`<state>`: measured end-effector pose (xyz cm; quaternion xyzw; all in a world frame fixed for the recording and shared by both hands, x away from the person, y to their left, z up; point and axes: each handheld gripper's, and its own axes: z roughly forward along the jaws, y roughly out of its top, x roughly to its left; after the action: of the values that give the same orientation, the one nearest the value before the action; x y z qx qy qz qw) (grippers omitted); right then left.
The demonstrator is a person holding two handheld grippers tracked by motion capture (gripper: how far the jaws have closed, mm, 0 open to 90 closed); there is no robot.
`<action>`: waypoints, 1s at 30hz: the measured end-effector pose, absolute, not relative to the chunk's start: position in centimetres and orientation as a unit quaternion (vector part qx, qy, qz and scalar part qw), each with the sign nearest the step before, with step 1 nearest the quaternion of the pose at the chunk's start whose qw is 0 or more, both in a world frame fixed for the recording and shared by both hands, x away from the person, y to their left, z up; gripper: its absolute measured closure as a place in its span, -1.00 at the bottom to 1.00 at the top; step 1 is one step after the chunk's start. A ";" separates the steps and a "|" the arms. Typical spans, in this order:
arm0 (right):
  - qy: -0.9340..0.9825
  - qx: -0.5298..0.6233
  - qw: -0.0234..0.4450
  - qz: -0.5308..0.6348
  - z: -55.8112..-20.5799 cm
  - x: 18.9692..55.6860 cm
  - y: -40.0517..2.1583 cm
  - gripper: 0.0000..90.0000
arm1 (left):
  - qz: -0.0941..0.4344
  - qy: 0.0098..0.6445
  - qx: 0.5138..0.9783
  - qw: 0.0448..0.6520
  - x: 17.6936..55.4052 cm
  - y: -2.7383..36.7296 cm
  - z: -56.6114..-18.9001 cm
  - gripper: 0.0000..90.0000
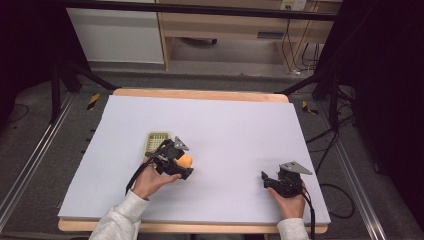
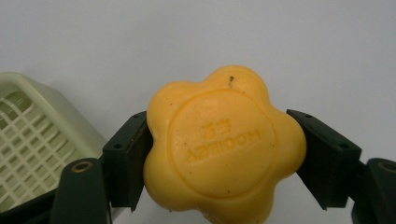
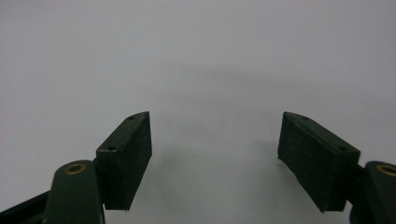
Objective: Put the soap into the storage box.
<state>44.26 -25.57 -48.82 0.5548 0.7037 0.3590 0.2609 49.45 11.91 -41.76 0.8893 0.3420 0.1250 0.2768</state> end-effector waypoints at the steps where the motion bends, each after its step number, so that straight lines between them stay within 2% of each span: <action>1: 0.703 0.555 0.260 0.359 -48.8 44.2 -25.6 -0.42 | 0.126 0.342 0.889 0.276 49.5 12.1 -41.7 -0.42; 15: 0.704 0.556 0.258 0.359 -48.8 44.3 -25.5 -0.41 | 0.139 0.368 0.873 0.288 50.8 15.1 -40.4 -0.41; 30: 0.705 0.553 0.260 0.360 -48.8 44.2 -25.5 -0.41 | 0.145 0.386 0.868 0.276 52.5 16.2 -40.7 -0.42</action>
<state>44.24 -25.52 -48.78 0.5533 0.7049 0.3601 0.2596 52.50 16.24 -40.71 0.8684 0.3856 0.1448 0.2762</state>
